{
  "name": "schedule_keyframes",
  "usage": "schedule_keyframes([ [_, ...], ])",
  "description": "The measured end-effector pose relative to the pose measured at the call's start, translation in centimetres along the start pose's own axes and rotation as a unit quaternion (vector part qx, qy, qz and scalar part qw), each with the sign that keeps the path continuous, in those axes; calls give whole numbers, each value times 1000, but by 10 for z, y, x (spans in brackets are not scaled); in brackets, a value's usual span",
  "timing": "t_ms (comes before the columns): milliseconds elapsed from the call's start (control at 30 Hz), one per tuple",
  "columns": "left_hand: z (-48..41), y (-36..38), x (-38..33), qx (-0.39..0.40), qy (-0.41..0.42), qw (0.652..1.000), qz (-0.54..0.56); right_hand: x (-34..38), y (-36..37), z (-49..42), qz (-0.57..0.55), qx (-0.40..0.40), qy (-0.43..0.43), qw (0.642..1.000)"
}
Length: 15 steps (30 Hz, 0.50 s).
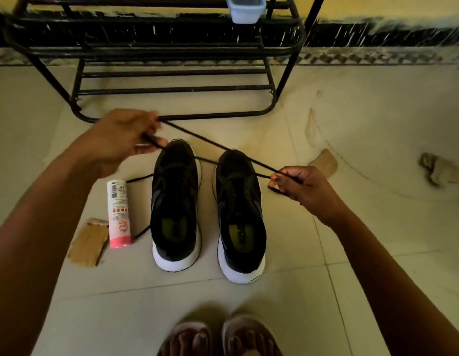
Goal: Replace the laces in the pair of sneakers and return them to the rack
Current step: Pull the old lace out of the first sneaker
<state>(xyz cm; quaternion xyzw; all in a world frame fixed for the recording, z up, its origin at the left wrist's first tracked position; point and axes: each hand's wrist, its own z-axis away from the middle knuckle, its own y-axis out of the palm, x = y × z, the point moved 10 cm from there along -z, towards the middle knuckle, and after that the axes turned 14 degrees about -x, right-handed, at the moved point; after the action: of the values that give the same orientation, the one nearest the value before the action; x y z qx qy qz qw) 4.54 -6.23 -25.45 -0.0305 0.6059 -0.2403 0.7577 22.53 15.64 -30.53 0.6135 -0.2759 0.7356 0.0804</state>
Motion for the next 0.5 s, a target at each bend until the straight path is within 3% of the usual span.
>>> schedule_keyframes([
  [100,-16,-14,23,-48,-133,963,229,-15,-9,1,-15,-4,35,999],
  [233,-16,-12,50,-54,-228,903,361,-32,-9,3,-30,20,82,996],
  [367,-23,-32,65,-116,-222,882,398,-49,-15,6,-54,23,132,990],
  [500,-33,-40,70,-126,-179,895,388,-59,-18,8,-52,22,150,987],
])
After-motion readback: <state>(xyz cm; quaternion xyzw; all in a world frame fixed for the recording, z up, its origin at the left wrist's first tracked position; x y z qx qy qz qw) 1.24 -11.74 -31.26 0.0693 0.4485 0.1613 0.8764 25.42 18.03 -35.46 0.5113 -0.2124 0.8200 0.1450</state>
